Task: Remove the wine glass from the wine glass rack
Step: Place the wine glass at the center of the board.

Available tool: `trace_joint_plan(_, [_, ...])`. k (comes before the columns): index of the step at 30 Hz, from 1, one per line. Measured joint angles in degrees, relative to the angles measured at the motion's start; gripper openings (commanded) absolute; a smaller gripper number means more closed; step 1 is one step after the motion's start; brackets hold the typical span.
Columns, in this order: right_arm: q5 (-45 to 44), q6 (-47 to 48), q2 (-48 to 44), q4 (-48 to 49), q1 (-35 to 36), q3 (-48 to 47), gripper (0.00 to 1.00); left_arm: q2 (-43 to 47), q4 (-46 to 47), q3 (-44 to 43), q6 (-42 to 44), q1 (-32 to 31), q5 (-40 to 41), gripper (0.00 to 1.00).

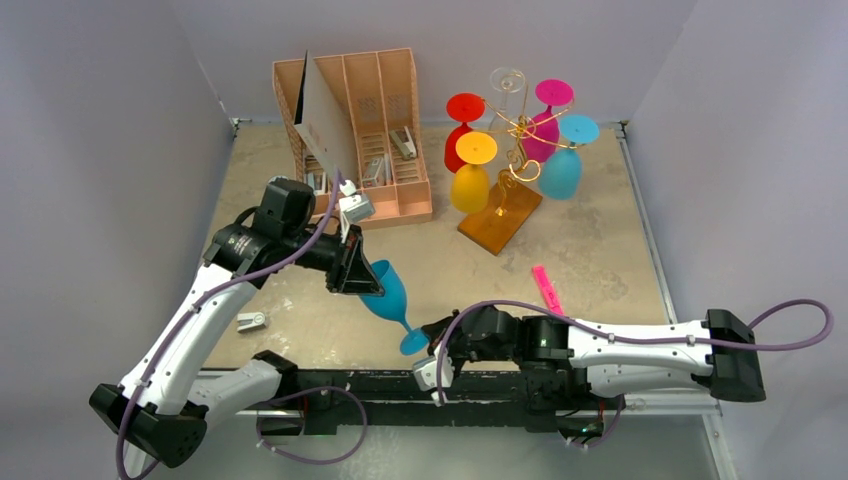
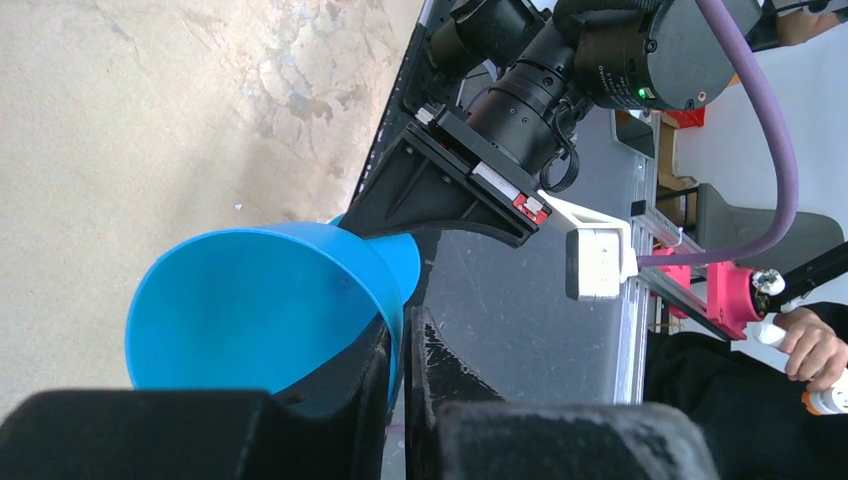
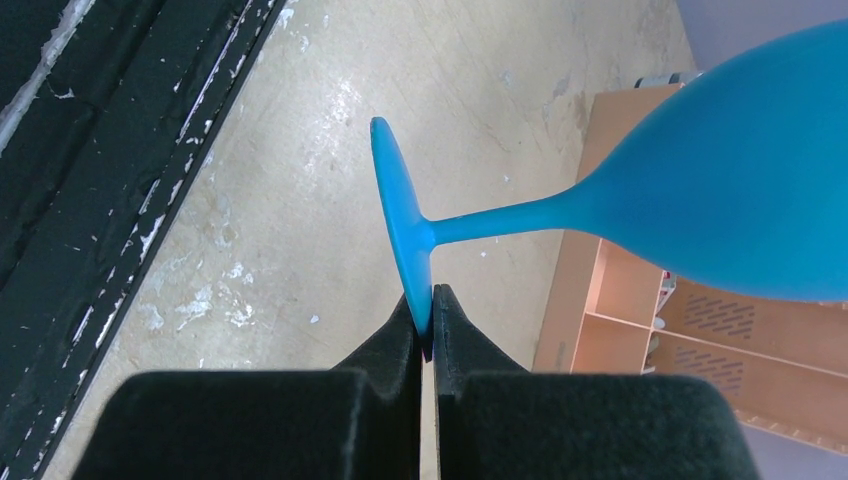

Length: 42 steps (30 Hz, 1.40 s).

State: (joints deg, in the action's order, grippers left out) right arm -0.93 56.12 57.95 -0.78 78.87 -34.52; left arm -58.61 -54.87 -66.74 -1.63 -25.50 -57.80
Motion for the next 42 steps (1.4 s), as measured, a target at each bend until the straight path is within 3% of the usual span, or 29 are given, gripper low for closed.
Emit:
trace_joint_plan(5, [-1.01,0.59,0.22,-0.17,0.07,-0.17,0.00,0.00,-0.04,0.00,0.44,0.00,0.46,0.00])
trace_joint_plan(9, [-1.40,0.72,0.15,-0.20,0.13,-0.17,0.06,0.04,-0.04,0.00,0.87,0.00,0.50,0.00])
trace_joint_plan(15, [-3.13,-0.20,0.04,-0.02,0.00,-0.17,0.38,1.29,-0.57,0.00,1.36,-0.07,1.36,0.00])
trace_joint_plan(18, [-3.96,-1.44,-0.79,0.96,-0.22,-0.17,0.47,2.67,-0.90,0.00,1.29,-0.13,2.40,0.00])
trace_joint_plan(22, [-4.04,-3.19,-2.56,1.81,-0.28,-0.17,0.52,4.31,-0.94,0.00,0.76,-0.15,5.81,0.00])
trace_joint_plan(33, [-5.97,-14.40,-8.26,5.66,-0.28,2.80,0.65,2.69,0.76,0.90,-4.02,-0.28,36.48,0.00])
trace_joint_plan(37, [-10.38,-23.65,-9.09,7.67,-0.28,3.34,0.76,-0.11,3.98,3.04,-5.25,-0.28,46.99,0.00])
trace_joint_plan(42, [-21.90,-38.47,-9.64,6.78,-0.31,3.08,0.82,-5.92,8.02,3.15,-5.25,-0.28,56.02,0.00])
